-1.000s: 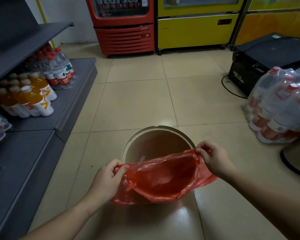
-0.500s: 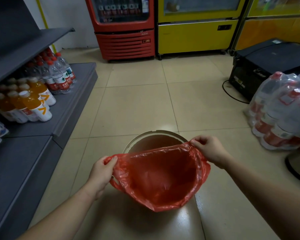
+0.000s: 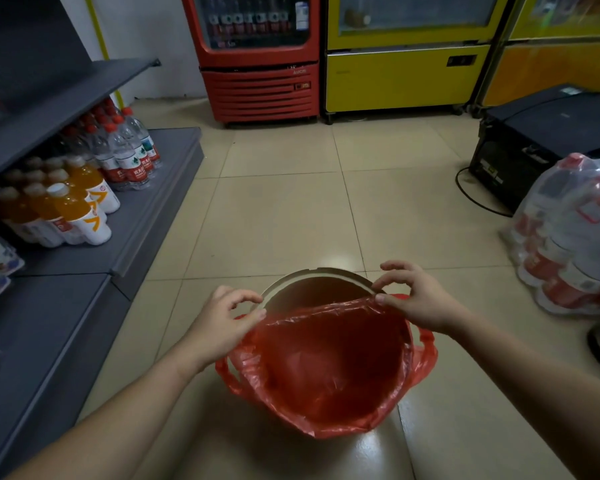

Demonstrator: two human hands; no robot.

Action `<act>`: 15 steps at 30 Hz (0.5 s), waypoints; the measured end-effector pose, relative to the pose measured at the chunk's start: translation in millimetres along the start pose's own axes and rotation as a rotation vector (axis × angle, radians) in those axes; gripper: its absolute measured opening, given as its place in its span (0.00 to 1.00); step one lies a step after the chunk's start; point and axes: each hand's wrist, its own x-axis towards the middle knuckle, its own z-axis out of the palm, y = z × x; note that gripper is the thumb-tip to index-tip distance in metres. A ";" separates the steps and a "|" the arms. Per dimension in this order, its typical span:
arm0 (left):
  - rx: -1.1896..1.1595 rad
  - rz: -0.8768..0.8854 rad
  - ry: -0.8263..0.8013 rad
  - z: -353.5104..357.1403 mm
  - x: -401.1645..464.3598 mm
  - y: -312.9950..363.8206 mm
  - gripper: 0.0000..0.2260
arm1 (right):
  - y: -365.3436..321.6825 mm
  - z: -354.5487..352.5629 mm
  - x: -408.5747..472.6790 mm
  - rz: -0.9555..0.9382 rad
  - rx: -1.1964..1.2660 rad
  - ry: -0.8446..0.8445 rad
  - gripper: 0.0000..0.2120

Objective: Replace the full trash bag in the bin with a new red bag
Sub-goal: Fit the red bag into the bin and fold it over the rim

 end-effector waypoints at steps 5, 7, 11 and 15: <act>0.334 -0.034 -0.107 10.3 9.9 12.1 0.05 | -1.4 -2.9 7.4 -0.017 -0.240 -0.103 0.06; 0.366 -0.024 -0.119 12.1 11.8 14.3 0.07 | -0.1 -3.4 8.0 -0.029 -0.286 -0.112 0.04; 0.314 0.031 -0.065 12.3 17.5 12.7 0.10 | 3.2 1.5 8.7 -0.043 -0.190 -0.001 0.05; 0.160 0.118 0.115 13.8 24.0 10.9 0.10 | 8.2 7.2 16.2 0.092 0.092 0.073 0.05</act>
